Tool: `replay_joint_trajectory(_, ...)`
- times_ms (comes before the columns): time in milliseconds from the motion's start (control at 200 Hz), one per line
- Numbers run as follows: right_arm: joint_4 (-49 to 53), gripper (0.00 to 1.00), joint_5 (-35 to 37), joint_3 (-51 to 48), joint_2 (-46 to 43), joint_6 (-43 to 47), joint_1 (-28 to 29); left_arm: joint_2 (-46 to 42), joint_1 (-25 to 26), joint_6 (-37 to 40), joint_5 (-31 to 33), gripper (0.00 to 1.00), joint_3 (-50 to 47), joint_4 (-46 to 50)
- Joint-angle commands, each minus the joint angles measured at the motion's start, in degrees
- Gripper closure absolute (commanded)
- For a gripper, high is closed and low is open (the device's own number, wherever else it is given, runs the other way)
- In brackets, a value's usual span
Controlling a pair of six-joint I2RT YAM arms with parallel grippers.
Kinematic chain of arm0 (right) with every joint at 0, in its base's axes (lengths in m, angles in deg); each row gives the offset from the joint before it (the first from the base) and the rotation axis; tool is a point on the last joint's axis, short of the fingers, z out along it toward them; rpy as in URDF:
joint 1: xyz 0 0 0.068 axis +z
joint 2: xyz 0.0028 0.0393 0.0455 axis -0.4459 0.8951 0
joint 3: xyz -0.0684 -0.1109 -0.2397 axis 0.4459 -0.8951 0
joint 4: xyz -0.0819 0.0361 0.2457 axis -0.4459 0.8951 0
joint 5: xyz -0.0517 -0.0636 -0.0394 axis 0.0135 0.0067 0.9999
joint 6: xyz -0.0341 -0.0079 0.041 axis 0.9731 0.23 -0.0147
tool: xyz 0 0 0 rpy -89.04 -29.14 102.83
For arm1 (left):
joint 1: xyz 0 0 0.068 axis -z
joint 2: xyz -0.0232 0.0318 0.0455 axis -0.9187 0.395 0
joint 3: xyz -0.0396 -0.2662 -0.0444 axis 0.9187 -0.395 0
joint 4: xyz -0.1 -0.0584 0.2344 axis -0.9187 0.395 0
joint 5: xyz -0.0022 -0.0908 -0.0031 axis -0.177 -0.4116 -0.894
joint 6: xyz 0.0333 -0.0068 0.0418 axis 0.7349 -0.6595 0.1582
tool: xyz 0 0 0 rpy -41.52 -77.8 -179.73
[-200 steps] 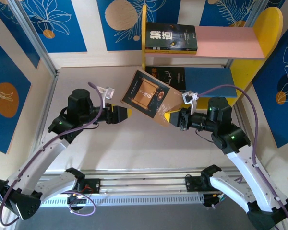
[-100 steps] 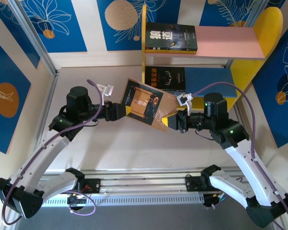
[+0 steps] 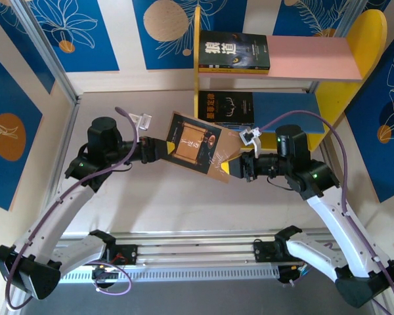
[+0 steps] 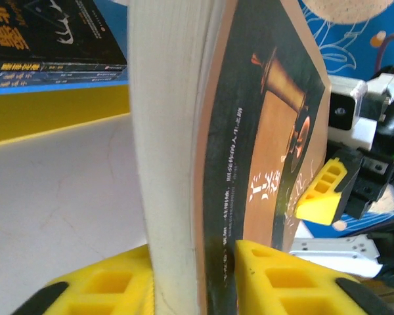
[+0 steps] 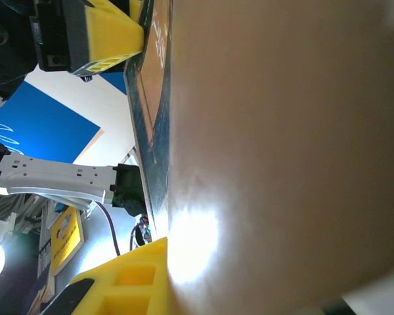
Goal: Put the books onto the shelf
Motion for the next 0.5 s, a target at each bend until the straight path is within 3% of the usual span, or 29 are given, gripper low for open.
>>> replay_joint_trajectory(0, -1.7, 0.97, -2.3, 2.2, 0.5, 0.9, 0.0, -1.1, -0.2, 0.4, -2.5, 0.8, -0.7, -3.0)
replay_joint_trajectory(110, -3.2, 0.93, -1.1, 1.6, 0.5, -0.3, 0.0, -1.9, -0.2, 0.2, -1.9, 1.0, -1.3, -3.6)
replay_joint_trajectory(235, -9.4, 0.86, 0.5, -2.1, -0.6, -5.2, 0.2, -4.2, -0.1, -1.3, 0.6, 1.0, -2.8, -6.1)
replay_joint_trajectory(495, -18.5, 0.66, 10.4, -9.3, -4.0, -17.5, 0.4, -9.2, -0.2, -6.6, 6.5, 1.0, -6.4, -16.5)
